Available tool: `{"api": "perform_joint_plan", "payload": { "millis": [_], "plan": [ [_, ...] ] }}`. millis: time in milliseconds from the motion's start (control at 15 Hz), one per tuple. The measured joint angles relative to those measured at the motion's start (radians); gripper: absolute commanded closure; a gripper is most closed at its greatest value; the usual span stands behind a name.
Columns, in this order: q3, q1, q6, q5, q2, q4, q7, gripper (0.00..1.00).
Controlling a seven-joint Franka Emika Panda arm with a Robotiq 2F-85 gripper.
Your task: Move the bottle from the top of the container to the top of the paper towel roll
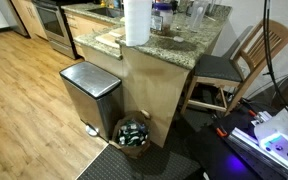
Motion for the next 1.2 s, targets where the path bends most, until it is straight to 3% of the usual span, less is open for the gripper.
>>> {"api": "perform_joint_plan", "payload": {
  "millis": [67, 133, 533, 933, 1067, 1200],
  "plan": [
    [0.0, 0.004, 0.005, 0.0, 0.0, 0.0, -0.001, 0.1],
    [0.0, 0.005, 0.006, -0.001, 0.0, 0.0, 0.0, 0.26],
    [-0.011, 0.0, 0.006, -0.001, 0.0, 0.001, 0.007, 0.72],
    [-0.018, -0.003, -0.012, -0.001, -0.001, 0.003, 0.069, 0.75],
    [-0.032, -0.005, -0.094, -0.016, -0.003, 0.024, 0.158, 0.75],
    [-0.033, -0.014, -0.248, -0.021, -0.014, 0.07, 0.252, 0.75]
  ]
}}
